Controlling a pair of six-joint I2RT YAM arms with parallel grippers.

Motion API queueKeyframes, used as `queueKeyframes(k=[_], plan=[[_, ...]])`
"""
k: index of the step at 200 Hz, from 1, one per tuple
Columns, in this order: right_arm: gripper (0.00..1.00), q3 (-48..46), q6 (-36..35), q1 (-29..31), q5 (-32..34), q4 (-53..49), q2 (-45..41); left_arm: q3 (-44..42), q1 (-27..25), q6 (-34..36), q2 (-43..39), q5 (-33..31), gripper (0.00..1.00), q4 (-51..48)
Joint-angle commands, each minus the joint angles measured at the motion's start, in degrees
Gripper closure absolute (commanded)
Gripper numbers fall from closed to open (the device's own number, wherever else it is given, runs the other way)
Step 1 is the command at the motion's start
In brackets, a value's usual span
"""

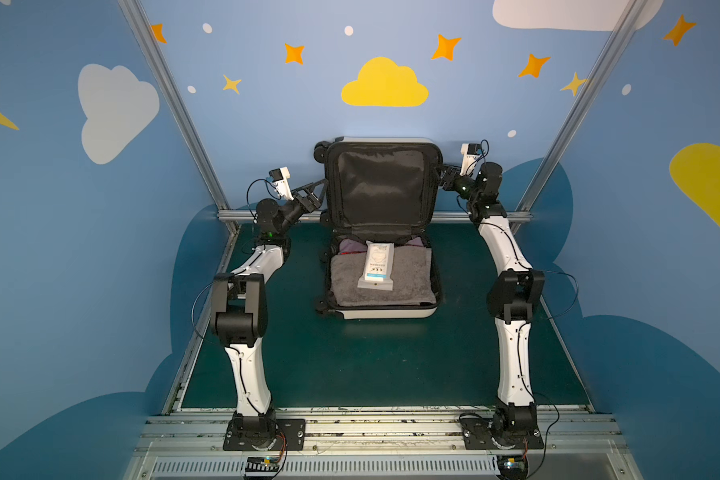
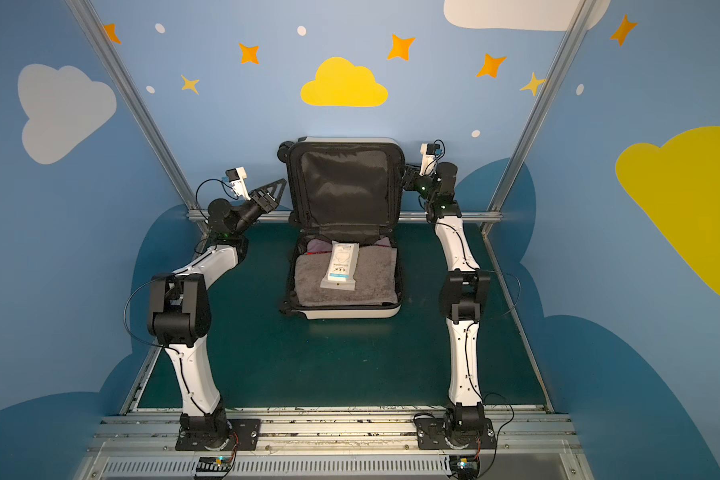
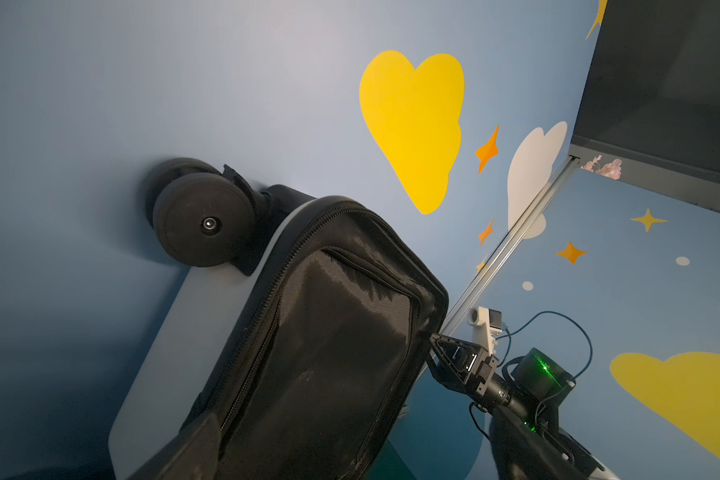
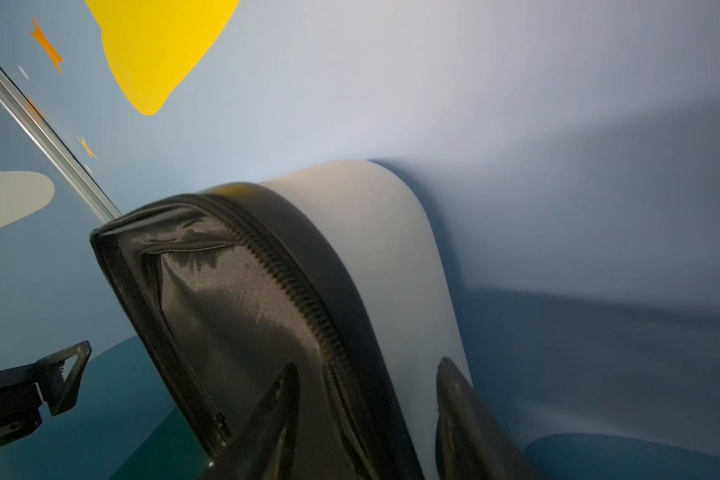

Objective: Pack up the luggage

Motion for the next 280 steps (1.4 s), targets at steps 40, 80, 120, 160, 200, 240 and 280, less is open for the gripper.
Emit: queueKeyframes(k=[40, 80, 120, 160, 200, 240, 280], plan=[[0.64, 2.4, 2.4, 0.3, -0.6, 1.5, 2.0, 0.1, -0.1, -0.4, -0.5, 0.8, 0.01, 1.5], [0.77, 2.4, 2.5, 0.5, -1.0, 1.7, 2.3, -0.4, -0.1, -0.4, -0.6, 0.7, 0.01, 1.5], [0.99, 2.0, 1.5, 0.9, -1.8, 0.7, 1.4, -0.5, 0.1, -0.3, -0.5, 0.5, 0.01, 1.4], [1.0, -2.0, 0.8, 1.1, -2.2, 2.1, -1.3, 0.2, 0.6, 0.8, -0.5, -0.2, 0.01, 0.5], [1.0, -7.4, 0.3, 1.6, -2.8, 4.5, -4.7, 4.8, 1.6, 2.3, 1.1, -1.6, 0.01, -1.8], [1.0, -11.0, -0.3, 2.4, -3.5, 5.8, -6.9, 11.6, 2.8, 1.3, 6.3, -4.9, 0.01, -5.7], [1.0, -12.4, -0.6, 2.9, -4.2, 6.2, -7.5, 17.2, 4.2, 0.7, 12.1, -8.7, 0.01, -13.0]])
